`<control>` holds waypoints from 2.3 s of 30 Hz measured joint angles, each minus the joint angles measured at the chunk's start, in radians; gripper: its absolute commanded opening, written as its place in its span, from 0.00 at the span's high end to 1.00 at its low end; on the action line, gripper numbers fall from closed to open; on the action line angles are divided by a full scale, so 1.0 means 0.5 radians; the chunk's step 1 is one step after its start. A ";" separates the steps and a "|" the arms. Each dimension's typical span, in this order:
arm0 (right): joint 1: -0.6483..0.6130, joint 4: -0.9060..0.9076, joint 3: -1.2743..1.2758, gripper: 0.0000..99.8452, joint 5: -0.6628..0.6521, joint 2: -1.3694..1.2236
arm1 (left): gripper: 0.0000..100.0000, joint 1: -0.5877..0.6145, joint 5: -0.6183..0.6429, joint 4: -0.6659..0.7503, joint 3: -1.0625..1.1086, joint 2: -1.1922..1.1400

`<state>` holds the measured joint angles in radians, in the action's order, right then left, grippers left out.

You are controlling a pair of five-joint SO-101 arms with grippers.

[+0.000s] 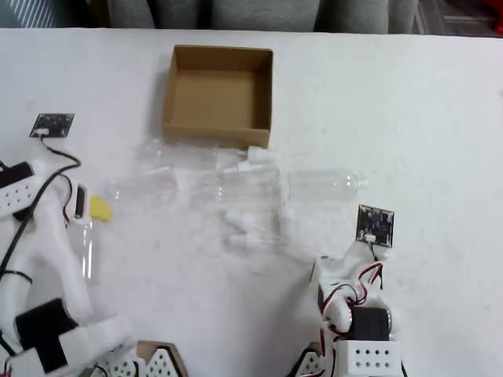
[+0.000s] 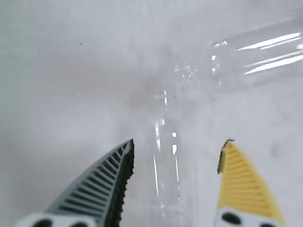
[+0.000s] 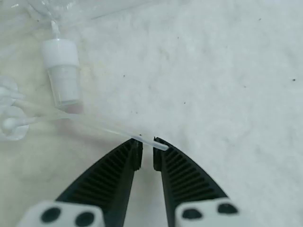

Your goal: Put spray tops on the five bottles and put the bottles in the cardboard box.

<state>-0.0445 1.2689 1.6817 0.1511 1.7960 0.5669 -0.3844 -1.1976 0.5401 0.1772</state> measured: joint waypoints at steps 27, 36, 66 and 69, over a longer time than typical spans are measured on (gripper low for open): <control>0.000 0.000 0.000 0.98 0.000 0.000 | 0.70 0.006 -0.233 0.114 -0.184 -0.491; 0.000 0.000 0.000 0.98 0.000 0.000 | 0.70 0.009 -0.233 0.172 -0.184 -0.531; 0.000 0.000 0.000 0.98 0.000 0.000 | 0.85 0.003 -0.236 0.172 -0.132 -0.531; 0.000 0.000 0.000 0.98 0.000 0.000 | 0.78 -0.021 -0.212 0.163 -0.132 -0.531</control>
<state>-0.0445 1.2689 1.6817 0.1511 1.7960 0.5562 -0.4902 -1.1162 0.4741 -0.0882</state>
